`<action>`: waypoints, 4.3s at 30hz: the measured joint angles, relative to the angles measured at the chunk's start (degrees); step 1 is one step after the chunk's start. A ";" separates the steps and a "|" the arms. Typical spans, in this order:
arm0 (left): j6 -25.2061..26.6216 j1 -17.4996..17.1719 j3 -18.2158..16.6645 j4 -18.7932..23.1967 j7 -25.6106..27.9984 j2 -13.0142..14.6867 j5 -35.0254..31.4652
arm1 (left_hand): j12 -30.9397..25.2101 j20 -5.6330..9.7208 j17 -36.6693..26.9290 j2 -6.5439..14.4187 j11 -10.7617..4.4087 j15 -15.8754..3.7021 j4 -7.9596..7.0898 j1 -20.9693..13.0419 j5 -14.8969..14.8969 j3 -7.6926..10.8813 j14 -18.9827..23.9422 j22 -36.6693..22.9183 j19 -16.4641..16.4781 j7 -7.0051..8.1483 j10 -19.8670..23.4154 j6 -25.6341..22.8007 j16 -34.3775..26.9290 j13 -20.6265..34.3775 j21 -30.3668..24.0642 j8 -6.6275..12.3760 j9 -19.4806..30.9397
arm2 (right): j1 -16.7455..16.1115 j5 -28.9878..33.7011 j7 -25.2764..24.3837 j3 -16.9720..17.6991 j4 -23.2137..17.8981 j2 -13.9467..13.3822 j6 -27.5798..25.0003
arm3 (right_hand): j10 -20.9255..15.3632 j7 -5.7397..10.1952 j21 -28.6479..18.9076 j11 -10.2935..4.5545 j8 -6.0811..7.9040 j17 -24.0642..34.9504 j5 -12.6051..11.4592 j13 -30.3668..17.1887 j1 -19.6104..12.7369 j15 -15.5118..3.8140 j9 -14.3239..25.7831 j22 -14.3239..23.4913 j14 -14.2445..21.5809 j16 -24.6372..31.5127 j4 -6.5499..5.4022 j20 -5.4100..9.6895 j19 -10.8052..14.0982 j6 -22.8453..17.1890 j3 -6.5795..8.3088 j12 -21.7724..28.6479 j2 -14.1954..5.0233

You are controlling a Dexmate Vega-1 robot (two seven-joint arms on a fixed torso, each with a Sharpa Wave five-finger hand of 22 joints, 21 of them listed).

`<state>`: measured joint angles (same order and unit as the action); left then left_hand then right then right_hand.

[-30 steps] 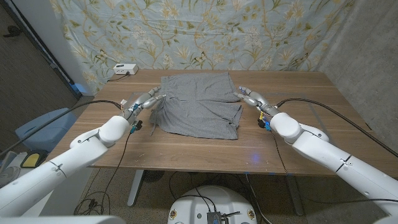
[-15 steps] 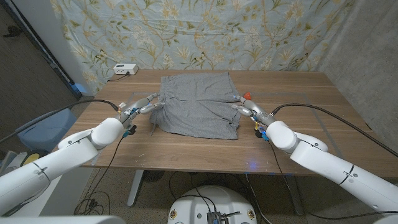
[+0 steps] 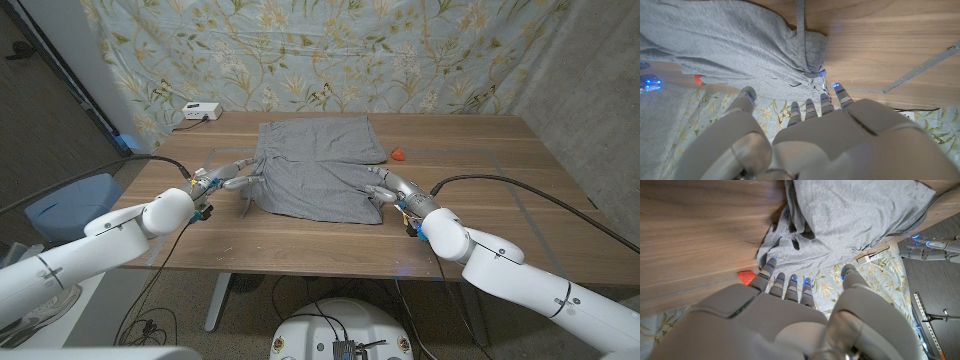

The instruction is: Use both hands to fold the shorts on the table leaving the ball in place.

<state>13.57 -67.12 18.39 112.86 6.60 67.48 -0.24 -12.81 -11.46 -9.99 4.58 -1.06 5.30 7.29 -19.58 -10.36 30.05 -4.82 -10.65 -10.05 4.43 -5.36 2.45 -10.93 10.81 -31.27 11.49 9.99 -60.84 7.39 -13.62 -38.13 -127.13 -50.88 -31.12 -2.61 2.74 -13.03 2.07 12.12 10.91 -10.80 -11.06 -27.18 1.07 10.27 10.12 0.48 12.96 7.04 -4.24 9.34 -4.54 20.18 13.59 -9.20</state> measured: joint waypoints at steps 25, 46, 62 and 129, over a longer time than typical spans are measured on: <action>12.21 6.78 8.25 4.83 -6.53 3.46 -22.25 | 0.17 2.64 0.00 -1.78 -1.70 -2.52 3.14 -7.53 -0.89 1.14 1.29 0.27 2.48 1.92 0.68 -1.51 0.00 -0.01 0.00 0.00 0.00 | 4.18 19.48 5.97 -13.15 -2.59 1.69 -13.12 | -6.62 0.64 -0.31 -1.73 0.89 -0.27 -0.46 0.00 -16.65 -1.90 0.00 0.01 6.00 0.00 4.07 0.25 6.35 -8.08 4.31 0.22 5.41; 13.54 7.87 9.41 5.73 -8.24 2.38 -26.88 | 0.17 2.75 0.01 -2.31 -1.75 -3.07 3.13 -10.15 -1.12 1.14 1.02 0.26 3.00 2.11 0.74 -1.31 0.00 -0.01 0.38 0.00 0.00 | 7.01 34.09 17.00 -17.42 2.91 5.25 -19.47 | -17.28 1.07 -3.17 -2.91 1.44 2.18 -0.54 0.01 -23.07 -3.42 -0.01 0.01 21.58 6.07 2.46 3.45 17.14 -17.07 5.16 1.52 1.74; 13.91 7.79 9.56 6.34 -10.20 2.29 -28.51 | 0.62 2.54 0.01 -3.29 -1.94 -3.29 3.13 -11.59 -1.12 1.14 1.24 0.25 3.20 2.11 0.94 -1.31 0.00 -0.01 0.85 0.00 -0.01 | 7.22 35.81 13.74 -17.11 8.94 7.11 -15.72 | -47.58 0.89 -14.04 -7.69 6.76 17.01 0.66 -5.51 -47.70 -7.33 1.51 2.76 52.57 33.07 2.82 7.92 30.19 -50.52 1.65 12.44 2.21; 24.99 -4.45 4.76 15.69 -1.81 -2.14 -55.21 | -10.93 7.24 -1.89 4.41 -4.44 -9.18 -0.09 -39.66 0.01 0.40 45.06 -0.42 23.86 -0.46 59.10 -54.46 -5.26 1.18 -4.54 11.03 2.53 | -14.99 22.23 -15.46 5.73 -0.72 5.37 2.13 | -49.68 -0.38 -17.18 -6.31 6.68 28.26 1.01 -8.56 -49.66 -8.95 1.70 2.65 54.15 32.34 2.12 7.91 29.12 -53.61 0.45 14.64 0.68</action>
<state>38.56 -71.56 23.14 128.55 4.79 65.35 -55.45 -23.74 -4.22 -11.88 8.99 -5.50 -3.88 7.20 -59.24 -10.35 30.45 40.23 -11.07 13.81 3.97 53.74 -52.01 -16.19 11.99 -35.82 22.51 12.52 -75.83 29.62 -29.07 -32.39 -127.85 -45.51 -28.99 -52.29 2.36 -30.21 -4.24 18.80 39.17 -9.79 -19.61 -76.84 -7.88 11.97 12.77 54.63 45.30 9.16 3.68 38.46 -58.15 20.63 28.22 -8.53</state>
